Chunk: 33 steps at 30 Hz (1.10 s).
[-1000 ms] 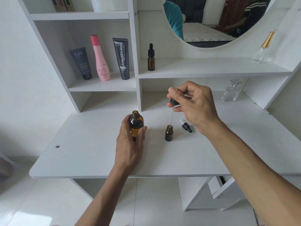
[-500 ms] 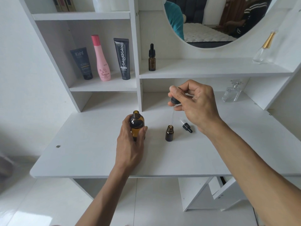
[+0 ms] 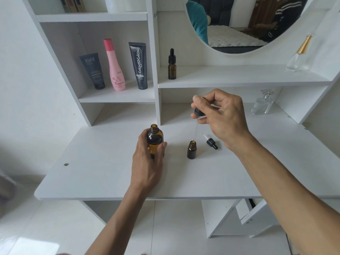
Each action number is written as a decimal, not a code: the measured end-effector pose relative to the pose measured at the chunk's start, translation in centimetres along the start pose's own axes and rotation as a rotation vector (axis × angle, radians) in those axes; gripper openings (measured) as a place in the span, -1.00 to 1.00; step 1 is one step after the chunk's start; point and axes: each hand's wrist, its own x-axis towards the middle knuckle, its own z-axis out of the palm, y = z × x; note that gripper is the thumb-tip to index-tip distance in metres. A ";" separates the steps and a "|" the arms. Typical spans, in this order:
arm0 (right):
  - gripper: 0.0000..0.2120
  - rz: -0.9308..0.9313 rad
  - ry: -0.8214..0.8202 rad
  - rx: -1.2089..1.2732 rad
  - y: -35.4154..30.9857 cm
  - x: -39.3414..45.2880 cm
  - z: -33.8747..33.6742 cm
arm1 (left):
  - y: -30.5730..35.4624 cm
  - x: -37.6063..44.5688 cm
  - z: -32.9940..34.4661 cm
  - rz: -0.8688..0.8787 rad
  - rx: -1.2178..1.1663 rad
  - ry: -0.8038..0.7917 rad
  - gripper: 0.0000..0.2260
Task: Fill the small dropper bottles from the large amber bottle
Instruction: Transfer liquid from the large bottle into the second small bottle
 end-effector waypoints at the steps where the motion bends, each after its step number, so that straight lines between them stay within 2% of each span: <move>1: -0.80 0.000 0.000 0.000 0.0 0.0 0.0 | 0.0 0.0 0.0 0.003 0.001 0.002 -0.61; 17: -0.85 0.058 -0.017 0.032 0.4 -0.3 0.1 | -0.1 0.0 0.0 0.003 0.001 0.000 -0.60; 22: -0.84 0.024 0.006 0.119 -0.8 -0.1 0.3 | -0.1 0.0 0.0 -0.012 -0.009 -0.009 -0.60; 33: -0.87 -0.073 -0.029 0.295 -4.1 1.5 5.7 | -0.2 0.1 0.1 -0.022 -0.017 -0.014 -0.61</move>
